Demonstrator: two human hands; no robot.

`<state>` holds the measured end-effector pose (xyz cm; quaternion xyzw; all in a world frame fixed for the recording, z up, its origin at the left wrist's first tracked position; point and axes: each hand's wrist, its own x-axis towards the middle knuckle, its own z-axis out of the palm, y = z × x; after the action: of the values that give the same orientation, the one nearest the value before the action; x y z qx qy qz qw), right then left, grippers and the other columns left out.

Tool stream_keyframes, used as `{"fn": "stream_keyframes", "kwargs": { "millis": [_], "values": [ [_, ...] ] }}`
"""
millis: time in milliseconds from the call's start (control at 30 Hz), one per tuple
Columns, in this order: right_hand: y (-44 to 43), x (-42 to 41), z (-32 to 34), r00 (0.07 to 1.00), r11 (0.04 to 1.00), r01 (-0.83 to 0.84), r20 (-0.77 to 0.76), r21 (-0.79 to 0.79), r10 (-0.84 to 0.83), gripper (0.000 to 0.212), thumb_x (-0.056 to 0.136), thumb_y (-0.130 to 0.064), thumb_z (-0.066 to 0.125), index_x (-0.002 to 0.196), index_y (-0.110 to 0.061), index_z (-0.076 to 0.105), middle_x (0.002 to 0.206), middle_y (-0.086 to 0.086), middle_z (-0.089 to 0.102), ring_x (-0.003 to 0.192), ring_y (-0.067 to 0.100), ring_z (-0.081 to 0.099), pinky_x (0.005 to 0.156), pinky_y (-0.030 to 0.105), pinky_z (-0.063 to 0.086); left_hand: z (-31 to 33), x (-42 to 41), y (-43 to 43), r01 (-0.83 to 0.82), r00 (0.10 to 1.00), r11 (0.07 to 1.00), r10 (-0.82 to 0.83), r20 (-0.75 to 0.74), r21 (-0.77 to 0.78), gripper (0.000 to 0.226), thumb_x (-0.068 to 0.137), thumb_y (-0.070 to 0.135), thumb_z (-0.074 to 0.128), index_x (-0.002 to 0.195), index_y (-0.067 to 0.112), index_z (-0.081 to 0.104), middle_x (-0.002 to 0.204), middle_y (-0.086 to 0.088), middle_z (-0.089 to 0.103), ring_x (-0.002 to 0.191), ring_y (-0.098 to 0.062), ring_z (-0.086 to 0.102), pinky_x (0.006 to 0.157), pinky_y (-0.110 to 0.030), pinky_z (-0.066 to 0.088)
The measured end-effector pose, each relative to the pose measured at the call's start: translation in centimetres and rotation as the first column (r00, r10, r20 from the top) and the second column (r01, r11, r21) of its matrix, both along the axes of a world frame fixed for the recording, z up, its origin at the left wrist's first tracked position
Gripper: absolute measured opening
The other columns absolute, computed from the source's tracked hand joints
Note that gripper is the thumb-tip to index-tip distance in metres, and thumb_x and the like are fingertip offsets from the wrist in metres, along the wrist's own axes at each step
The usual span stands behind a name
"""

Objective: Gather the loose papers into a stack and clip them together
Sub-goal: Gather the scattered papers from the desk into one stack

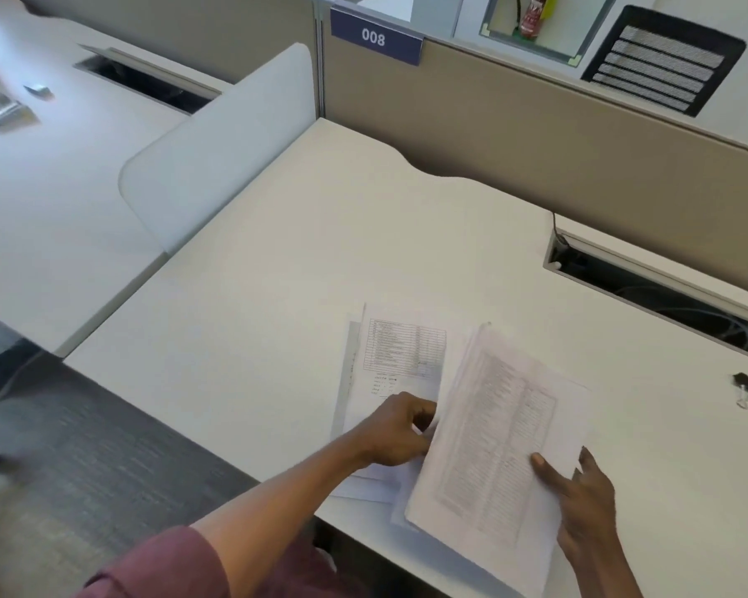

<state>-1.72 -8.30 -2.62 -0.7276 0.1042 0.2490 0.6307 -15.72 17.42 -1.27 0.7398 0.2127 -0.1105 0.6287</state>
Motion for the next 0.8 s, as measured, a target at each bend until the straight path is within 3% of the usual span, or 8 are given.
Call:
{"fn": "stream_keyframes", "kwargs": {
  "millis": [100, 200, 267, 333, 433, 600, 700, 800],
  "values": [
    [1.3, 0.0, -0.2, 0.998, 0.997, -0.066, -0.012, -0.038, 0.065, 0.044, 0.078, 0.001, 0.087, 0.12, -0.007, 0.075, 0.11, 0.01, 0.081, 0.101, 0.036, 0.075, 0.096, 0.053, 0.058, -0.2, -1.4, 2.1, -0.09, 0.994, 0.996, 0.088, -0.069, -0.021, 0.02, 0.083, 0.004, 0.078, 0.101, 0.012, 0.083, 0.097, 0.005, 0.081, 0.092, -0.012, 0.073, 0.093, -0.042, 0.066],
    [3.1, -0.1, -0.5, 0.989, 0.985, -0.124, 0.068, -0.124, 0.133, 0.04, 0.082, 0.004, 0.086, 0.118, -0.009, 0.071, 0.107, 0.004, 0.077, 0.095, 0.028, 0.072, 0.088, 0.041, 0.055, 0.4, -2.4, 3.4, -0.27, 0.957, 0.963, 0.269, -0.107, 0.009, 0.037, 0.084, -0.009, 0.063, 0.1, 0.017, 0.085, 0.099, 0.007, 0.083, 0.097, -0.011, 0.073, 0.08, -0.023, 0.06],
    [4.0, 0.0, -0.9, 0.974, 0.965, -0.179, 0.103, -0.193, 0.201, 0.041, 0.083, 0.0, 0.087, 0.119, -0.01, 0.069, 0.11, 0.004, 0.077, 0.098, 0.027, 0.073, 0.086, 0.041, 0.057, 0.2, -2.8, 3.7, -0.353, 0.921, 0.921, 0.373, -0.113, 0.167, 0.033, 0.092, -0.004, 0.062, 0.102, 0.018, 0.084, 0.103, 0.007, 0.082, 0.105, -0.013, 0.073, 0.079, -0.016, 0.054],
    [4.6, 0.1, -1.2, 0.956, 0.939, -0.218, 0.138, -0.264, 0.261, 0.042, 0.084, -0.003, 0.087, 0.12, -0.012, 0.067, 0.112, 0.004, 0.075, 0.101, 0.03, 0.073, 0.088, 0.045, 0.058, -0.3, -2.9, 3.8, -0.426, 0.85, 0.78, 0.519, -0.093, 0.46, 0.022, 0.095, 0.009, 0.065, 0.108, 0.02, 0.079, 0.113, 0.006, 0.074, 0.118, -0.018, 0.065, 0.087, -0.026, 0.054],
    [4.7, 0.2, -1.4, 0.944, 0.931, -0.24, 0.159, -0.276, 0.29, 0.043, 0.085, -0.004, 0.086, 0.122, -0.015, 0.068, 0.112, 0.001, 0.077, 0.101, 0.03, 0.074, 0.092, 0.05, 0.059, -0.6, -2.6, 3.7, -0.301, 0.807, 0.61, 0.573, -0.146, 0.733, 0.037, 0.097, 0.035, 0.07, 0.128, 0.015, 0.064, 0.136, -0.005, 0.055, 0.133, -0.028, 0.046, 0.105, -0.039, 0.046],
    [4.1, -0.1, -0.7, 0.977, 0.979, -0.17, 0.107, -0.117, 0.182, 0.037, 0.086, 0.006, 0.082, 0.118, -0.011, 0.07, 0.097, -0.008, 0.078, 0.092, 0.018, 0.072, 0.082, 0.031, 0.053, -0.3, -0.4, 3.5, -0.144, 0.797, 0.598, 0.542, -0.265, 0.789, 0.1, 0.082, 0.079, 0.072, 0.142, 0.004, 0.042, 0.142, -0.014, 0.042, 0.134, -0.033, 0.043, 0.106, -0.044, 0.044],
    [3.3, -0.1, -1.0, 0.993, 0.996, -0.082, 0.083, -0.02, 0.083, 0.037, 0.088, 0.008, 0.078, 0.121, -0.007, 0.068, 0.103, -0.003, 0.073, 0.091, 0.017, 0.069, 0.095, 0.037, 0.05, -0.2, 0.9, 3.0, -0.017, 0.801, 0.574, 0.498, -0.333, 0.818, 0.129, 0.073, 0.08, 0.079, 0.156, -0.004, 0.028, 0.148, -0.018, 0.039, 0.138, -0.035, 0.041, 0.107, -0.046, 0.045],
    [2.4, 0.3, -1.3, 0.997, 0.999, -0.03, 0.065, 0.017, 0.028, 0.04, 0.09, 0.007, 0.077, 0.126, -0.007, 0.068, 0.106, -0.005, 0.074, 0.094, 0.015, 0.069, 0.099, 0.036, 0.048, 0.0, 1.8, 2.7, 0.012, 0.775, 0.625, 0.488, -0.402, 0.781, 0.142, 0.071, 0.064, 0.092, 0.162, -0.008, 0.011, 0.154, -0.024, 0.03, 0.144, -0.039, 0.036, 0.106, -0.049, 0.047]
  ]
}}
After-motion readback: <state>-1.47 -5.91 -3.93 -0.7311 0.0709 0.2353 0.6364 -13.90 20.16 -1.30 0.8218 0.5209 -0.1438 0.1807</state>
